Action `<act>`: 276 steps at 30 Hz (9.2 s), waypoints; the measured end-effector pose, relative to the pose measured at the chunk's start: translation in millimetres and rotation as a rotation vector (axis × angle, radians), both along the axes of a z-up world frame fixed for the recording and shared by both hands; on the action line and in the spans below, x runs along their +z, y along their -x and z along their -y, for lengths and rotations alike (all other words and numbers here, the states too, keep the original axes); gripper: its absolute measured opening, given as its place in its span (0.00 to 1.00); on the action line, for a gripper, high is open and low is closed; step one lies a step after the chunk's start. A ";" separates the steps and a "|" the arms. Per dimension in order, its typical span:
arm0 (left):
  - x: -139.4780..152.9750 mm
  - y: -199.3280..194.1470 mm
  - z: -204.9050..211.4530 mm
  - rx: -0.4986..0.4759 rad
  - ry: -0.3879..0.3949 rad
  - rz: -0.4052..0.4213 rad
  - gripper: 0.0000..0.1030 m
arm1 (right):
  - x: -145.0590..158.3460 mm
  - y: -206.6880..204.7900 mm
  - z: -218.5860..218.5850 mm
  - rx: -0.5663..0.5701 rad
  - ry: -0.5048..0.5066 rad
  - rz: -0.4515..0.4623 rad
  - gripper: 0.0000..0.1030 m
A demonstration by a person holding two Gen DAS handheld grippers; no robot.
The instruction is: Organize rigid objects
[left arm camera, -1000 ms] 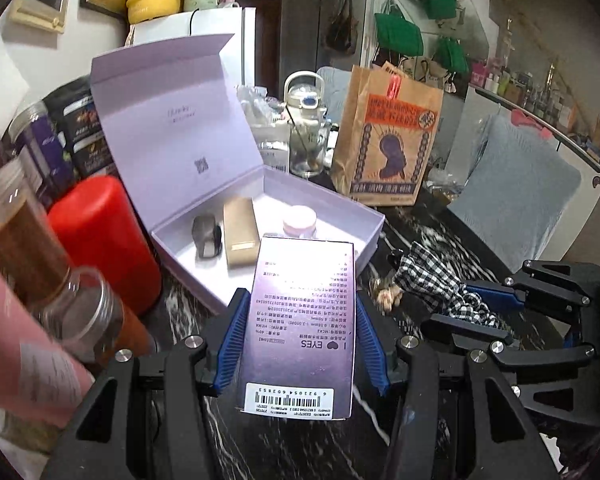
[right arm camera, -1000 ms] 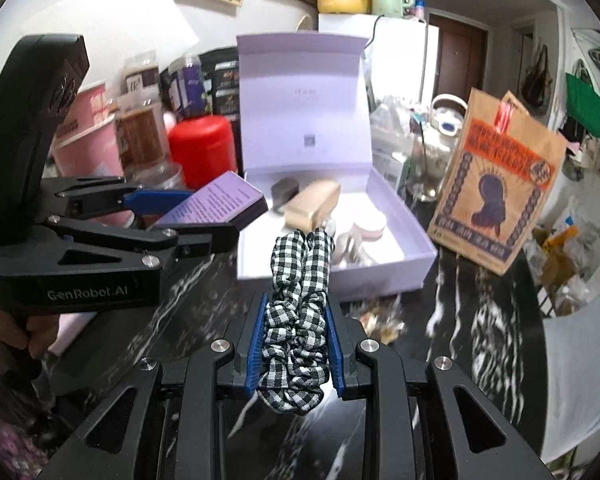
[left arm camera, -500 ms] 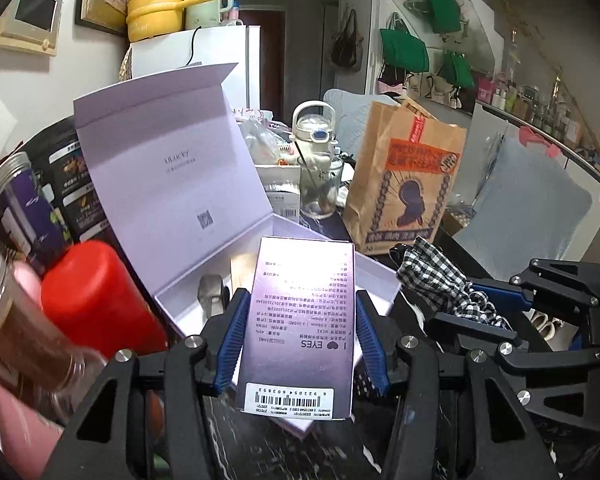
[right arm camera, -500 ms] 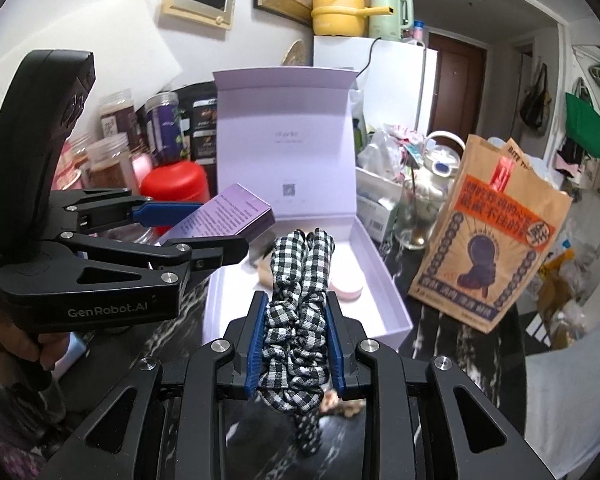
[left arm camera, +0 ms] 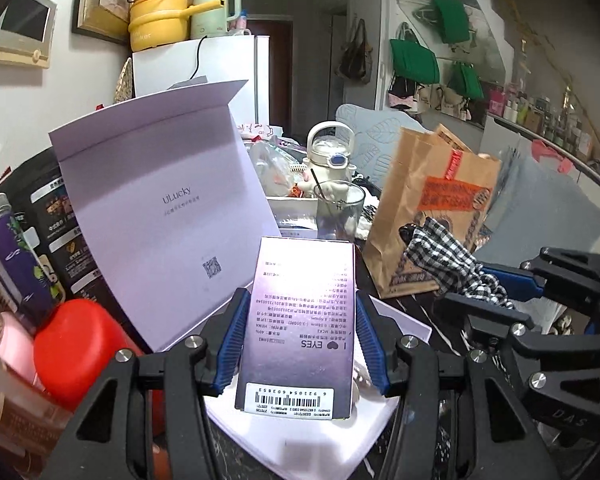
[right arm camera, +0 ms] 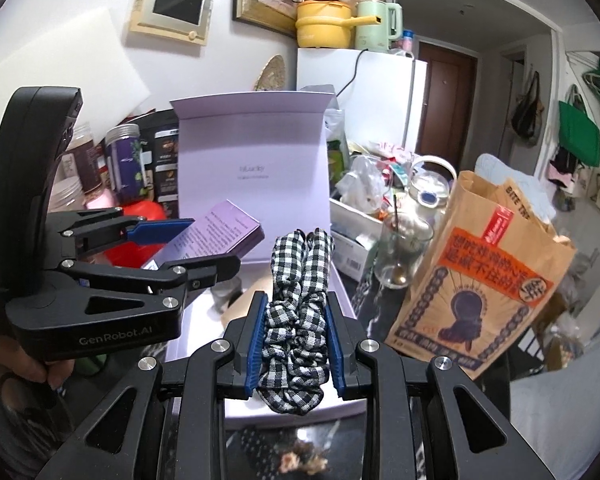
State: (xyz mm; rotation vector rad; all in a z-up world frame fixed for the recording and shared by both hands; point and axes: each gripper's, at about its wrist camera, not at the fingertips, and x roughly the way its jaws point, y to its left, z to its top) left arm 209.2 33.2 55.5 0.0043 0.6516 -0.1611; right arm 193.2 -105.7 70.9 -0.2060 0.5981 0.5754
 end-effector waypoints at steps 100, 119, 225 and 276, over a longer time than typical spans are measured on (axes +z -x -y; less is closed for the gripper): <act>-97.9 -79.4 -28.5 0.138 -0.063 -0.248 0.51 | -121.2 -102.5 -29.0 -0.135 0.133 -0.258 0.56; -43.5 -35.4 2.9 0.062 -0.075 -0.153 0.74 | -76.4 -61.6 13.7 -0.194 0.128 -0.162 0.60; -104.8 104.8 83.2 -0.168 0.069 -0.208 0.79 | -157.4 112.2 134.4 -0.213 0.080 -0.323 0.19; -152.1 72.6 158.6 -0.339 -0.116 -0.305 0.52 | -159.5 104.1 169.0 -0.273 0.103 -0.287 0.26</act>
